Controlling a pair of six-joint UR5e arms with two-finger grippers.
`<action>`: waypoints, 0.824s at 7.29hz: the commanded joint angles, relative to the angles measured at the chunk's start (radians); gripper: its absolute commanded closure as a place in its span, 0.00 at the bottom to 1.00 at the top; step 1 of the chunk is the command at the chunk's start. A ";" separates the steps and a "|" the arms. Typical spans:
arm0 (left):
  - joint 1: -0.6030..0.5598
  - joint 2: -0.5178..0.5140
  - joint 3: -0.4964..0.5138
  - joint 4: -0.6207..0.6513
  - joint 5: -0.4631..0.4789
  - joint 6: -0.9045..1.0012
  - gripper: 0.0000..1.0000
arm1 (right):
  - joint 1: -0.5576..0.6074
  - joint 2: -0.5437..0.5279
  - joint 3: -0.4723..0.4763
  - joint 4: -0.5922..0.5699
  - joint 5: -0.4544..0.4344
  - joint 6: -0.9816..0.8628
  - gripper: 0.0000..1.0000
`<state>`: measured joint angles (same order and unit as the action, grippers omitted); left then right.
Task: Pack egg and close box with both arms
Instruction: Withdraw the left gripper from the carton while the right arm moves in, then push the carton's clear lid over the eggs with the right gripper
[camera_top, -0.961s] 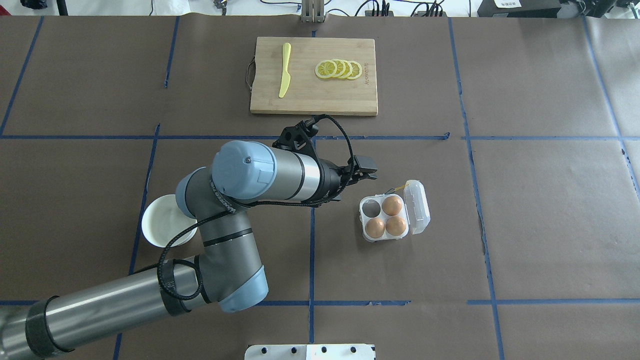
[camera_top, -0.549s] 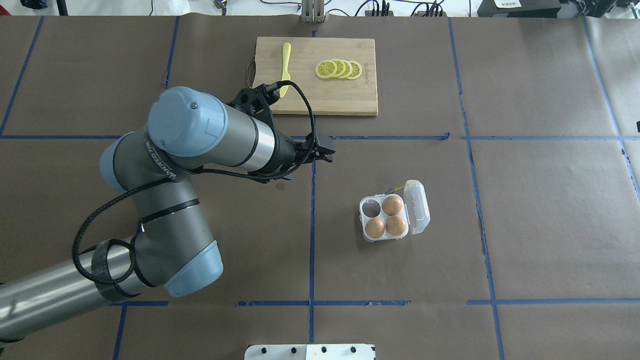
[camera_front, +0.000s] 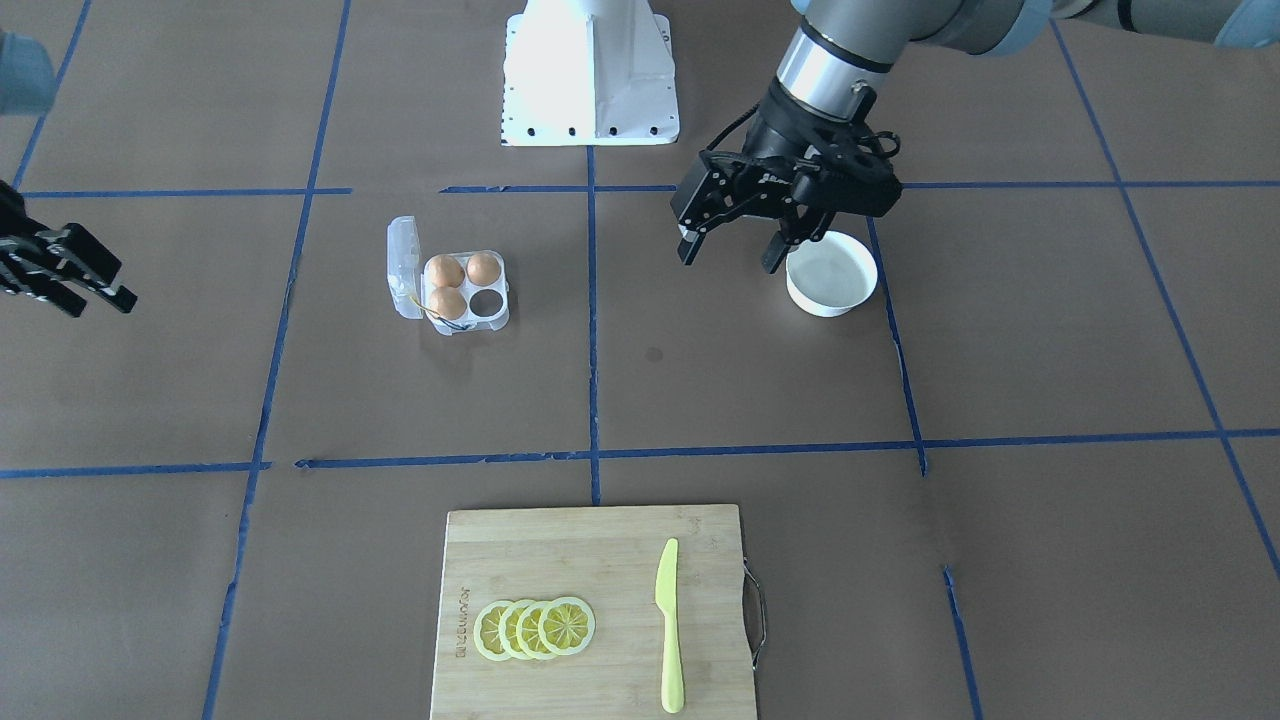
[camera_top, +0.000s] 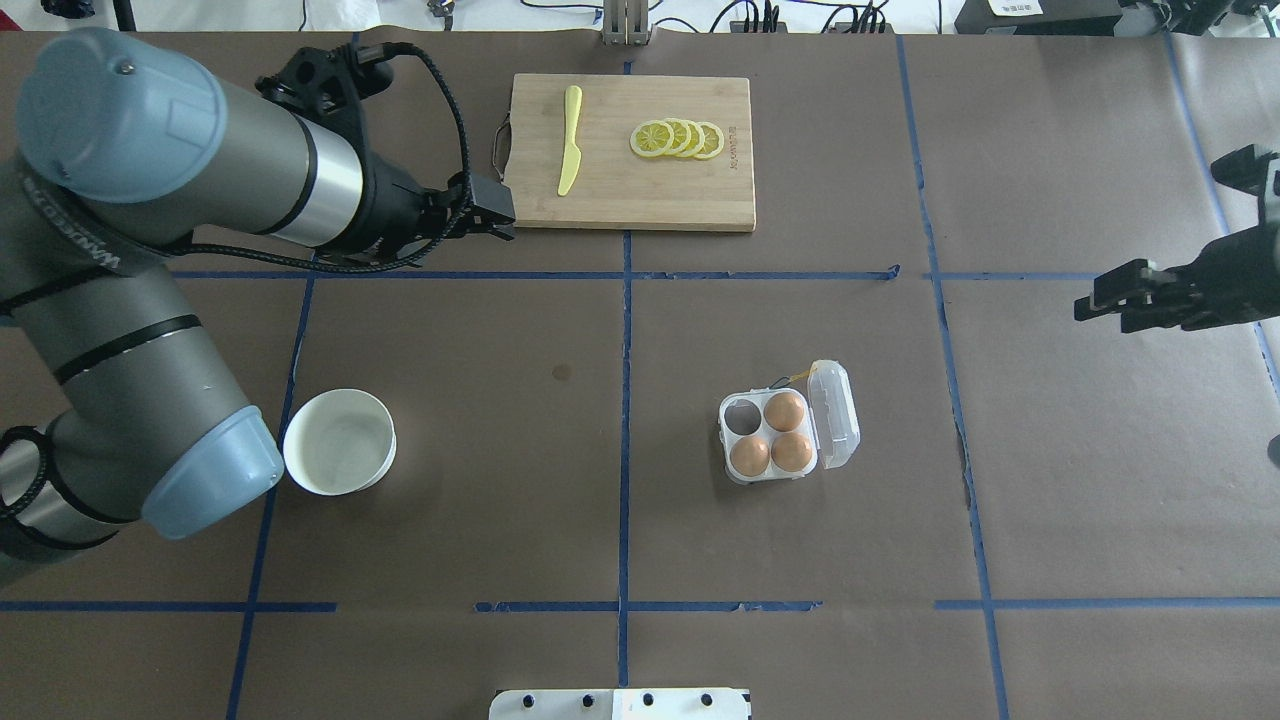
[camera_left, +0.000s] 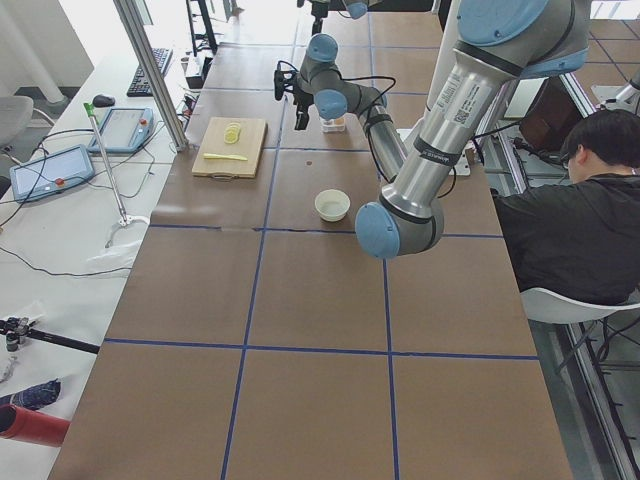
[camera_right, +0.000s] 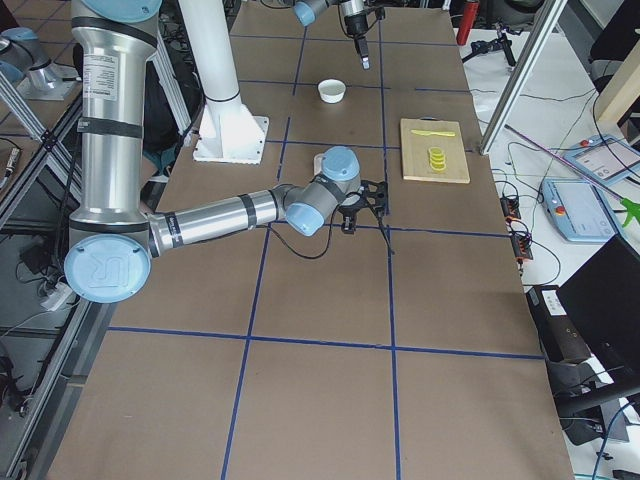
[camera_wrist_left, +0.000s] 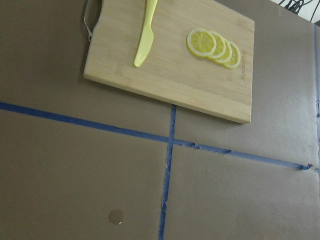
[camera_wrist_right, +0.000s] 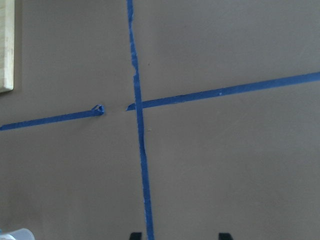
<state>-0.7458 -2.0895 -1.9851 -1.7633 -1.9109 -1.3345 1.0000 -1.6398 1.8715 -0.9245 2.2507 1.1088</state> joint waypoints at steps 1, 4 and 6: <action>-0.063 0.092 -0.027 0.001 -0.004 0.137 0.00 | -0.206 0.067 0.015 0.053 -0.106 0.173 1.00; -0.107 0.126 -0.032 0.002 -0.005 0.213 0.00 | -0.305 0.136 0.017 0.056 -0.111 0.210 1.00; -0.133 0.135 -0.032 0.002 -0.005 0.245 0.00 | -0.374 0.181 0.015 0.055 -0.141 0.218 1.00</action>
<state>-0.8649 -1.9609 -2.0170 -1.7611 -1.9157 -1.1051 0.6673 -1.4902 1.8870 -0.8686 2.1281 1.3208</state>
